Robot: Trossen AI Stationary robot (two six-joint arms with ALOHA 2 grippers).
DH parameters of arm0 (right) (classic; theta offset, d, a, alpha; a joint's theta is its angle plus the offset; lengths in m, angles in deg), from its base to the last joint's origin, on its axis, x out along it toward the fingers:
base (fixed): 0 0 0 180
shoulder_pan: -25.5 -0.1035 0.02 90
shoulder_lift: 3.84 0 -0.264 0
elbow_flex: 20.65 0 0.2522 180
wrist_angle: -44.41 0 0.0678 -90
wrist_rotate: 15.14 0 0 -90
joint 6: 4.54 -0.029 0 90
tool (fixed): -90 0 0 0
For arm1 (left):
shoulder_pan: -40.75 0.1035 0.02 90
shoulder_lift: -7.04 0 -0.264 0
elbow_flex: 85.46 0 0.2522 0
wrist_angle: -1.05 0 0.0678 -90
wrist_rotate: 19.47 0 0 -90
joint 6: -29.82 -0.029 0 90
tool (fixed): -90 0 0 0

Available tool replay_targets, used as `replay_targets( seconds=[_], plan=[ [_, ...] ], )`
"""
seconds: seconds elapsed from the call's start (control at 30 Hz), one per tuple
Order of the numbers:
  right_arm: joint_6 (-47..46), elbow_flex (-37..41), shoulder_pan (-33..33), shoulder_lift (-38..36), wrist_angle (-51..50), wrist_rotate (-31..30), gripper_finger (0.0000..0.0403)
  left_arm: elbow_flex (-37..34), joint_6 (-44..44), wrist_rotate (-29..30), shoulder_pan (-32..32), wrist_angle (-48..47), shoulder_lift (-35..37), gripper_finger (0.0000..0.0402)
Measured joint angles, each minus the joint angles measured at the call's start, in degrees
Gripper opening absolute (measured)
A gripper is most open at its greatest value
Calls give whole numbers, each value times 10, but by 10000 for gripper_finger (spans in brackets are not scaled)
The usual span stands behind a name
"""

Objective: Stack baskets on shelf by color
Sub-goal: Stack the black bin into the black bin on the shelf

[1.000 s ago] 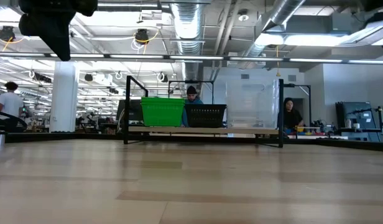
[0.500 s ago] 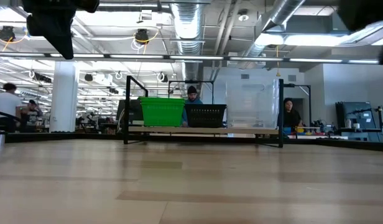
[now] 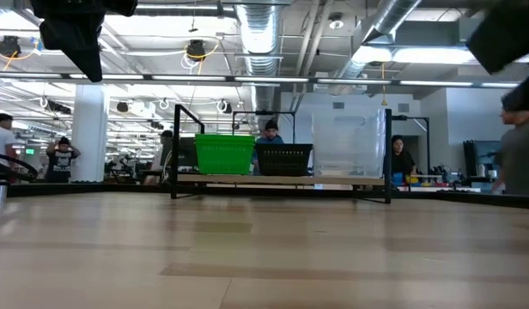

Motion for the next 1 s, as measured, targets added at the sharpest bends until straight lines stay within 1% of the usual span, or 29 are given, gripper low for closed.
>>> replay_targets(
  seconds=[0.23,0.33,0.4,0.47,0.53,0.57,0.63,0.7,0.77,0.87,0.9,0.93,1.0],
  plan=[
    [38,0,0,53,18,27,191,0,3,1,0,0,0,0],
    [64,0,4,69,17,30,176,0,8,4,0,0,0,0],
    [73,0,11,76,16,38,146,0,16,4,0,0,0,0],
    [92,0,22,76,17,44,96,0,26,4,0,0,0,0],
    [121,0,39,72,14,43,32,0,32,4,0,0,0,0],
    [139,0,50,67,10,37,18,0,36,5,0,0,0,0],
    [173,-13,81,58,-9,-2,14,0,43,14,0,1,0,0],
    [227,-41,123,50,-56,-57,7,0,45,20,0,7,0,0],
    [282,-91,172,40,-115,-126,6,0,45,21,0,15,0,0],
    [385,-195,256,24,-180,-217,4,0,45,22,0,24,0,0],
    [422,-232,286,19,-186,-237,4,0,45,25,1,24,0,0],
    [460,-273,318,16,-188,-244,4,0,45,31,3,25,0,0],
    [530,-353,385,14,-173,-241,3,0,42,43,11,26,0,0]
  ],
)
